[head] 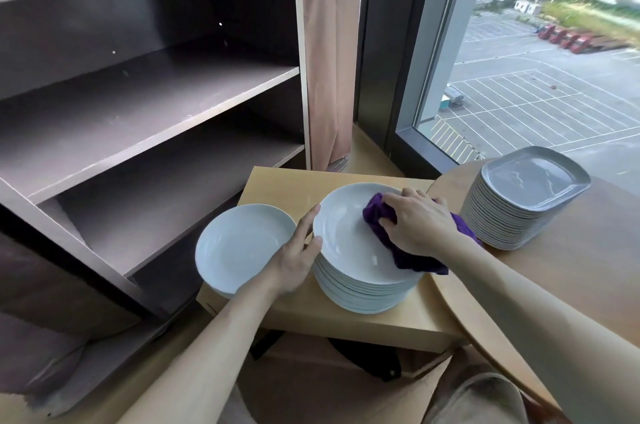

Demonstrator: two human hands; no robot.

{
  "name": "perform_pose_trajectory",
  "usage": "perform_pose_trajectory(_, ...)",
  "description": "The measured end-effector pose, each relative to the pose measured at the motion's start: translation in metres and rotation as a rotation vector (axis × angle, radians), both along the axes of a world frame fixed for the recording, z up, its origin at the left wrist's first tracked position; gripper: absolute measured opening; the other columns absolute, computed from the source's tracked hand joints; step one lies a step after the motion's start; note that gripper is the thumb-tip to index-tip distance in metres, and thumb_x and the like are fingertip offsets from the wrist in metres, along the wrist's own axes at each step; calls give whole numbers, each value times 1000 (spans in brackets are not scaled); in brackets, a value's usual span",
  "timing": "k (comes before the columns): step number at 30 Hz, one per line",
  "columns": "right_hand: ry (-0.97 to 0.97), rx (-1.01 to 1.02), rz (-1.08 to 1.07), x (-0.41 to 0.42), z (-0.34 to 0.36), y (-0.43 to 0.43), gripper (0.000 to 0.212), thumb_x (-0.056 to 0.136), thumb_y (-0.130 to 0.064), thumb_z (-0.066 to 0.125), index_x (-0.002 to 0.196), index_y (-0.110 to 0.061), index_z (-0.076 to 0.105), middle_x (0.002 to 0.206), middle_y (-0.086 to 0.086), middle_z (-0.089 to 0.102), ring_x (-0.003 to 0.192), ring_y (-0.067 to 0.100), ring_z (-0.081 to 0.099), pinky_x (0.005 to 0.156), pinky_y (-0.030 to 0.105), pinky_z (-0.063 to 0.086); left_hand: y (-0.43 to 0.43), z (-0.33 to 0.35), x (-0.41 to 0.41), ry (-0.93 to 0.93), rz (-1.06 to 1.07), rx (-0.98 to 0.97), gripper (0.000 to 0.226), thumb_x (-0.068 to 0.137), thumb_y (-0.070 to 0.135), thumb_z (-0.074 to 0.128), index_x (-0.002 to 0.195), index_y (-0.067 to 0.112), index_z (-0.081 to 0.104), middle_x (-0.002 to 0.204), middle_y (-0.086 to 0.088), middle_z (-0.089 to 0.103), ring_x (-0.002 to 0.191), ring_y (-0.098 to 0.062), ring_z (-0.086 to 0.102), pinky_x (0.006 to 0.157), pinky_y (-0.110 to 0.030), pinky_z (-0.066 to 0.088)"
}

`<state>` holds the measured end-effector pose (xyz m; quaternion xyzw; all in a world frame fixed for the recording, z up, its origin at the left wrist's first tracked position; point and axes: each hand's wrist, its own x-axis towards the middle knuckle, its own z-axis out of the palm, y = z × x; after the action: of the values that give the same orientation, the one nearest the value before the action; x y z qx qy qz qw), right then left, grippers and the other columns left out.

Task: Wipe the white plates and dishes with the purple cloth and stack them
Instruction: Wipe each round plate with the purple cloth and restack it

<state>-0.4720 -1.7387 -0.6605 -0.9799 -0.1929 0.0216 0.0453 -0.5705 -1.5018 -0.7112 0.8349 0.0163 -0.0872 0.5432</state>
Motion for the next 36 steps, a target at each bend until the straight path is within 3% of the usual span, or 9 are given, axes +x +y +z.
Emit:
perform_pose_trajectory(3,50,3,54,-14,5,-7,18,99,-47,48,112,-36,55,110,-2,49,113,26,48,92,46,32,-1,1,1,15,19,-46,53,110,38,38,152,63,17,137,53,28,129,18,38,114,-35,33)
perform_pose_trajectory(6,124,14,108,-27,9,-5,21,97,-46,54,116,-41,55,112,-4,47,117,24,44,94,45,30,2,2,2,53,20,-161,56,106,45,49,149,65,20,150,40,33,145,-5,33,114,-42,35)
perform_pose_trajectory(9,197,60,165,-40,10,6,25,97,-52,50,120,-44,57,112,-6,48,113,22,44,99,46,30,6,5,2,128,-50,-233,90,81,68,71,151,67,14,160,27,28,144,-12,35,107,-43,43)
perform_pose_trajectory(14,252,189,190,-50,5,29,34,101,-54,36,123,-42,57,110,-6,48,107,20,43,99,47,31,10,2,4,130,-103,-178,127,59,54,97,152,65,10,156,22,32,143,-10,39,117,-37,41)
perform_pose_trajectory(18,236,202,226,-41,2,40,33,99,-52,44,127,-41,58,110,-6,49,109,21,45,98,47,34,10,-2,5,127,-96,-48,131,55,51,100,145,74,7,134,46,29,121,7,49,100,-22,46)
perform_pose_trajectory(21,176,242,237,-35,-5,46,36,97,-54,46,128,-41,59,109,-7,51,107,20,47,96,46,36,9,-4,7,129,-113,-55,134,54,54,100,145,73,3,132,46,29,112,16,51,92,-14,44)
perform_pose_trajectory(25,-7,221,202,-25,-19,56,36,100,-55,43,128,-39,58,109,-4,52,104,21,47,87,42,33,8,-6,6,79,-85,-89,128,58,57,98,149,68,9,156,26,31,118,24,45,102,-16,41)
perform_pose_trajectory(29,-151,129,197,-7,-24,60,36,102,-54,38,126,-35,56,110,1,53,101,27,48,85,44,35,6,-5,5,49,-73,-107,123,59,55,98,147,71,14,158,27,31,115,26,47,94,-9,45)
perform_pose_trajectory(36,-320,-141,206,20,-14,31,32,105,-47,37,123,-26,54,117,8,56,105,32,51,86,49,38,5,4,0,59,-36,-12,127,54,65,95,146,72,8,162,21,29,123,-2,53,107,-34,46)
